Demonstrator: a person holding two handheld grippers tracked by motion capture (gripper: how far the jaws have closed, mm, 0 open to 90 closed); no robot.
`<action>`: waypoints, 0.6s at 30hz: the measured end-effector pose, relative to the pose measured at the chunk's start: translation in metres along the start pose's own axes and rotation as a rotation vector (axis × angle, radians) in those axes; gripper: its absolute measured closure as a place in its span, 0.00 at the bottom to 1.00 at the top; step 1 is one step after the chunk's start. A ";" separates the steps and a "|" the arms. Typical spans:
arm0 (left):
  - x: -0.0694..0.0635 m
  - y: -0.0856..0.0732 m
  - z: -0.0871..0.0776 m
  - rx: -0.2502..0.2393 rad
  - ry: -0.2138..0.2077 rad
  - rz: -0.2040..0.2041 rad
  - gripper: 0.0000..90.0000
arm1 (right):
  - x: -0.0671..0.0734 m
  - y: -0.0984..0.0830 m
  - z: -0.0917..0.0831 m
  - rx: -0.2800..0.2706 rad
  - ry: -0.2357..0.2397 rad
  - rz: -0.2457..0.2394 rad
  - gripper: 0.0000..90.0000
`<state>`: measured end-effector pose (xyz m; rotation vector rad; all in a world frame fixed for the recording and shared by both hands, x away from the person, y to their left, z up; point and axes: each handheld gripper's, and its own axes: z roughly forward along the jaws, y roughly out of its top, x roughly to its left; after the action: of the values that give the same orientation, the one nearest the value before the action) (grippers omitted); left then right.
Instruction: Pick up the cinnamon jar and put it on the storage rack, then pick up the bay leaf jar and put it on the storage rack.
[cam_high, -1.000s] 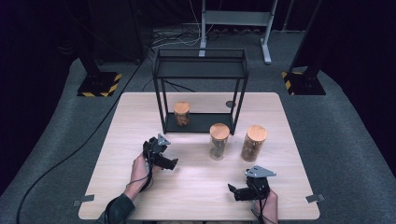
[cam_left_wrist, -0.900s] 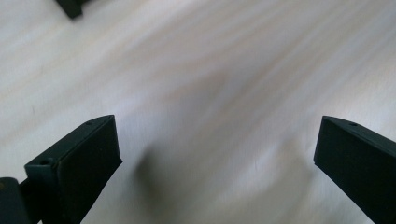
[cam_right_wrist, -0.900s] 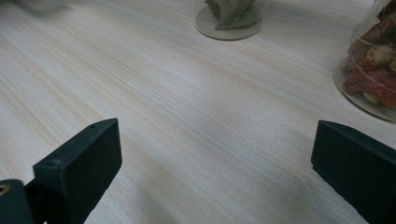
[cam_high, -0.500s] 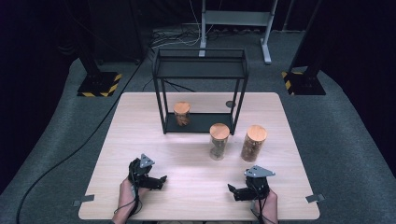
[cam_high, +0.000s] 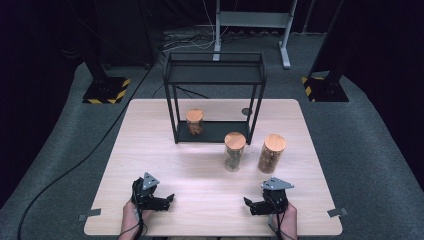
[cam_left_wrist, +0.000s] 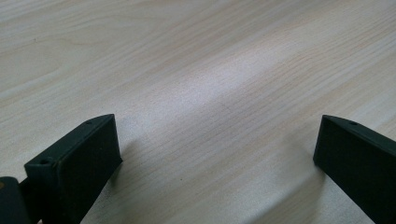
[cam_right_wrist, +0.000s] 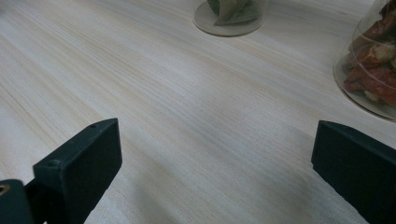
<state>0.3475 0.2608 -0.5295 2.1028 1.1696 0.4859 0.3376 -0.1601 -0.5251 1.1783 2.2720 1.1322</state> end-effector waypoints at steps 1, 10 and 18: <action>0.000 0.000 0.000 0.000 0.000 0.000 0.00 | 0.000 0.000 0.000 -0.002 -0.003 0.001 0.01; 0.000 0.002 0.002 -0.001 -0.007 0.004 0.00 | 0.000 0.000 0.000 0.004 -0.009 -0.003 0.01; 0.000 0.002 0.002 -0.002 0.002 -0.005 0.00 | 0.001 0.001 0.002 0.027 -0.015 -0.001 0.01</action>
<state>0.3500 0.2597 -0.5297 2.0978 1.1750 0.4864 0.3392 -0.1582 -0.5258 1.1912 2.2831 1.0914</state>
